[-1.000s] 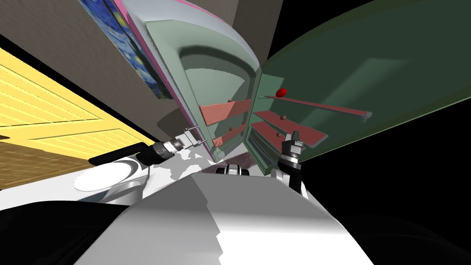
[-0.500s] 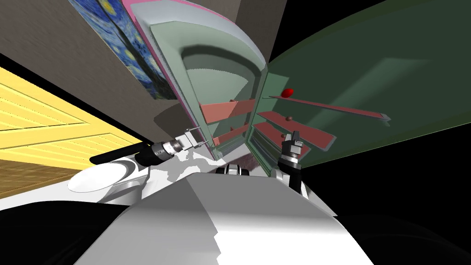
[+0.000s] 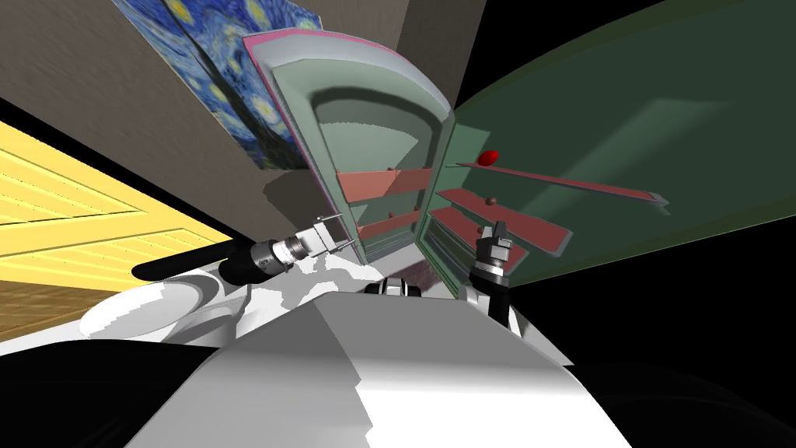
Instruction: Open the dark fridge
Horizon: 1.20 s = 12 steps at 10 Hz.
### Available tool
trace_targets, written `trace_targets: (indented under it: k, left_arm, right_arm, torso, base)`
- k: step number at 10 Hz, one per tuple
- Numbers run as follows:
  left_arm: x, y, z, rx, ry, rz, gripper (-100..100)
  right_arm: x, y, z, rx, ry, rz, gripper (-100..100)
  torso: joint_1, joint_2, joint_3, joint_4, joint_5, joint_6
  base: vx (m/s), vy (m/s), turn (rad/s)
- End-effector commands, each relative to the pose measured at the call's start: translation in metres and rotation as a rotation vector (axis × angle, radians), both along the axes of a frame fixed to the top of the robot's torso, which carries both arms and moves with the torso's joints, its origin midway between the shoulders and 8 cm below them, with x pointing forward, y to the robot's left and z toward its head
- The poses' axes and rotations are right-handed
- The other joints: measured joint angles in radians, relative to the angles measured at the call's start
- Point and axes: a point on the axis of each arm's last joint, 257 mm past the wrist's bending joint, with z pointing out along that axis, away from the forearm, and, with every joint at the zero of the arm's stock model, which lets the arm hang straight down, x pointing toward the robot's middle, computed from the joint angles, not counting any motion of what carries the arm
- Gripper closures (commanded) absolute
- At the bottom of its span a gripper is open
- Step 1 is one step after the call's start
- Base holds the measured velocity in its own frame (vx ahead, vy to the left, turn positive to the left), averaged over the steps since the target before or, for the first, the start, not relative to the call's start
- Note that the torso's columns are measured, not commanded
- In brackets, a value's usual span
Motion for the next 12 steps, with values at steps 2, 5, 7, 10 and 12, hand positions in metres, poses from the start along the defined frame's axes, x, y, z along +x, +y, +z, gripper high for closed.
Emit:
trace_targets:
  k: [2,5,7,10,12]
  left_arm:
    - [-0.005,0.003,0.007,-0.004,0.000,-0.008,-100]
    - [-0.019,0.009,0.023,-0.005,0.001,-0.030,-100]
    - [-0.026,0.009,0.030,-0.011,0.000,-0.045,-100]
    - [-0.037,0.011,0.041,-0.010,-0.001,-0.066,-100]
    - [-0.048,0.012,0.050,-0.002,0.001,-0.083,-100]
  right_arm:
    - [0.000,0.000,0.000,0.000,0.000,0.000,0]
    - [0.000,0.000,0.000,0.000,0.000,0.000,0]
    - [0.000,0.000,0.000,0.000,0.000,0.000,0]
    - [0.000,0.000,0.000,0.000,0.000,0.000,0]
    - [0.000,0.000,0.000,0.000,0.000,0.000,0]
  torso:
    - [0.000,-0.002,-0.001,-0.001,0.000,0.000]
    - [0.002,-0.002,-0.001,-0.001,0.000,0.000]
    - [0.002,0.000,0.000,0.000,0.001,0.000]
    - [0.000,-0.002,-0.001,-0.001,0.000,0.000]
    - [0.002,0.000,0.000,0.000,0.001,0.000]
  base:
    - [0.041,-0.035,0.040]
    - [0.075,-0.036,0.101]
    - [0.046,-0.015,0.051]
    - [0.061,-0.033,0.084]
    - [0.050,-0.027,0.075]
